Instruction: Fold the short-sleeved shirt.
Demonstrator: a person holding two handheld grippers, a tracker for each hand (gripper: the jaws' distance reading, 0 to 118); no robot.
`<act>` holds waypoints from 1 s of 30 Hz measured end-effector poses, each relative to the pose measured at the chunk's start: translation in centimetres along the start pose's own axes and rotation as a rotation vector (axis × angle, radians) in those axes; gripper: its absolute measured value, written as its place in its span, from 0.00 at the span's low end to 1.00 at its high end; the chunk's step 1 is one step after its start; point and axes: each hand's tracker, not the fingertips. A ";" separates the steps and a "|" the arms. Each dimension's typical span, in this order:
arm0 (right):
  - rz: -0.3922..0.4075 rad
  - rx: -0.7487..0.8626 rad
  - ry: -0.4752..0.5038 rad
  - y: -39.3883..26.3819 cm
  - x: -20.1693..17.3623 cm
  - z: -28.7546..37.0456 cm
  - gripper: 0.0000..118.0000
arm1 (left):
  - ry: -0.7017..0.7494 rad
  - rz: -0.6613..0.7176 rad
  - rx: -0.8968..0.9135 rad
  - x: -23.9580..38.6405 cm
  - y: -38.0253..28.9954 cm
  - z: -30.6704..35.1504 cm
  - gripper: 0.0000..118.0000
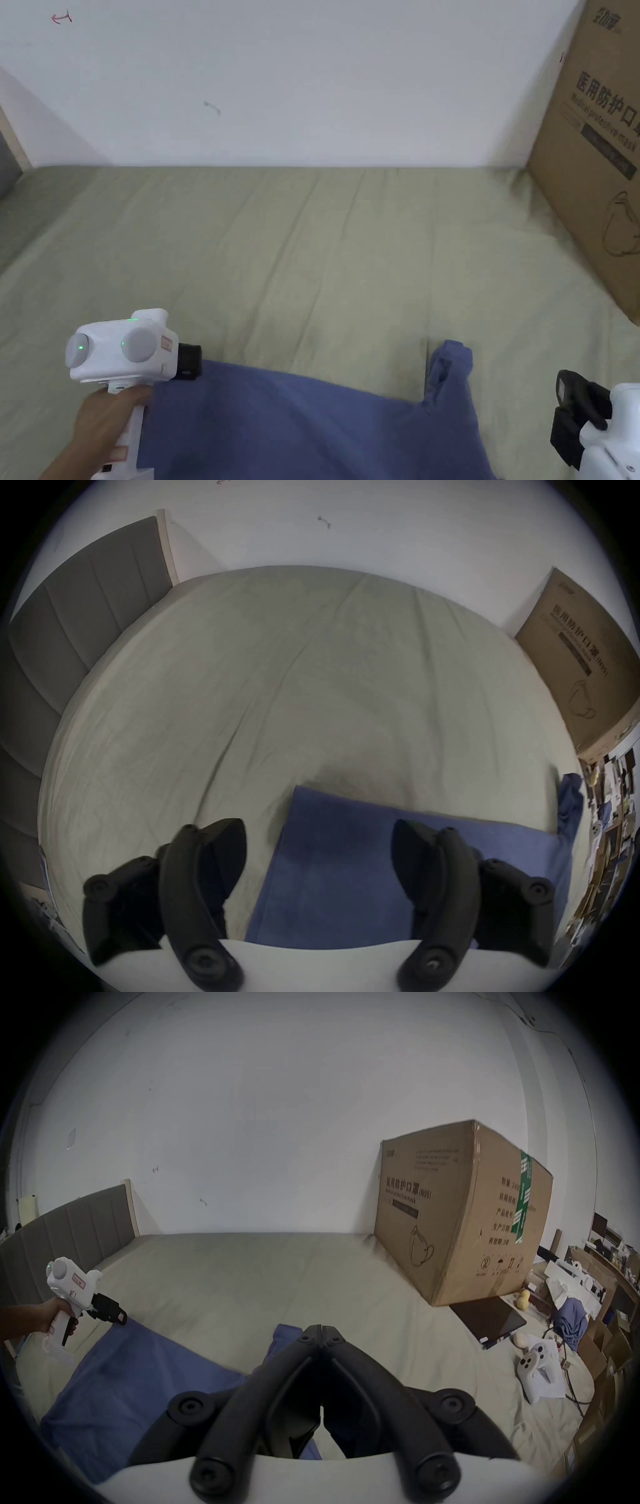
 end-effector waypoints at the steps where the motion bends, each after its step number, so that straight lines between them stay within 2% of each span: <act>1: 0.001 -0.012 0.001 -0.3 0.0 -0.2 0.00 | 0.006 -0.026 -0.027 0.3 -0.2 -0.6 0.56; 2: 0.001 -0.022 0.001 -0.6 0.0 -0.3 0.00 | 0.005 -0.047 -0.054 0.8 -0.6 -1.1 0.41; 4: 0.006 -0.053 0.008 -0.9 0.0 -0.6 0.00 | 0.026 -0.074 0.020 1.4 -1.1 -0.6 0.32; 5: 0.006 -0.064 0.009 -1.0 0.1 -0.7 0.00 | 0.021 -0.070 0.014 1.6 -1.1 -0.5 0.20; 6: 0.000 -0.079 0.015 -1.1 0.2 -0.9 0.00 | -0.004 -0.079 0.018 1.8 -1.2 -0.3 0.03; 9: -0.029 -0.188 0.042 -1.1 0.6 -2.6 0.00 | -0.023 -0.076 0.067 1.9 -2.0 2.1 0.01; 11: -0.053 -0.256 0.071 -1.2 0.8 -4.0 0.15 | -0.047 -0.058 0.151 1.8 -2.6 4.7 0.01; 12: -0.065 -0.285 0.097 -1.3 0.9 -4.8 0.29 | -0.064 -0.055 0.177 1.7 -2.6 6.1 0.01; 13: -0.086 -0.323 0.117 -1.6 1.1 -5.9 0.57 | -0.086 -0.054 0.202 1.4 -3.0 7.6 0.01; 14: -0.100 -0.364 0.126 -1.9 1.1 -7.0 0.80 | -0.096 -0.059 0.210 1.2 -3.2 8.8 0.01; 15: -0.114 -0.410 0.139 -2.2 1.1 -8.1 0.92 | -0.097 -0.062 0.222 1.0 -3.6 10.0 0.01; 16: -0.149 -0.436 0.159 -2.6 1.2 -9.0 0.95 | -0.100 -0.068 0.233 1.0 -3.9 11.9 0.01; 18: -0.163 -0.483 0.173 -3.5 1.1 -11.1 0.95 | -0.100 -0.073 0.240 0.7 -4.3 13.4 0.01; 21: -0.113 -0.564 0.180 -5.0 0.2 -13.8 0.93 | -0.099 -0.077 0.250 0.3 -4.6 14.8 0.01; 23: -0.103 -0.595 0.185 -5.9 -0.5 -15.1 0.72 | -0.099 -0.074 0.249 0.1 -4.9 15.0 0.01; 24: -0.105 -0.612 0.196 -6.3 -0.8 -15.7 0.57 | -0.098 -0.072 0.248 0.0 -4.8 14.9 0.01; 25: -0.119 -0.629 0.201 -6.7 -1.2 -16.2 0.49 | -0.093 -0.072 0.247 0.0 -4.9 14.9 0.01; 27: -0.113 -0.666 0.215 -7.6 -1.8 -16.8 0.47 | -0.096 -0.066 0.244 -0.1 -5.2 14.9 0.01; 29: -0.074 -0.620 0.180 -7.8 -2.3 -16.2 0.37 | -0.097 -0.062 0.239 -0.3 -5.1 14.3 0.01; 30: -0.079 -0.601 0.191 -7.8 -2.3 -15.7 0.29 | -0.096 -0.060 0.238 -0.4 -5.3 14.3 0.01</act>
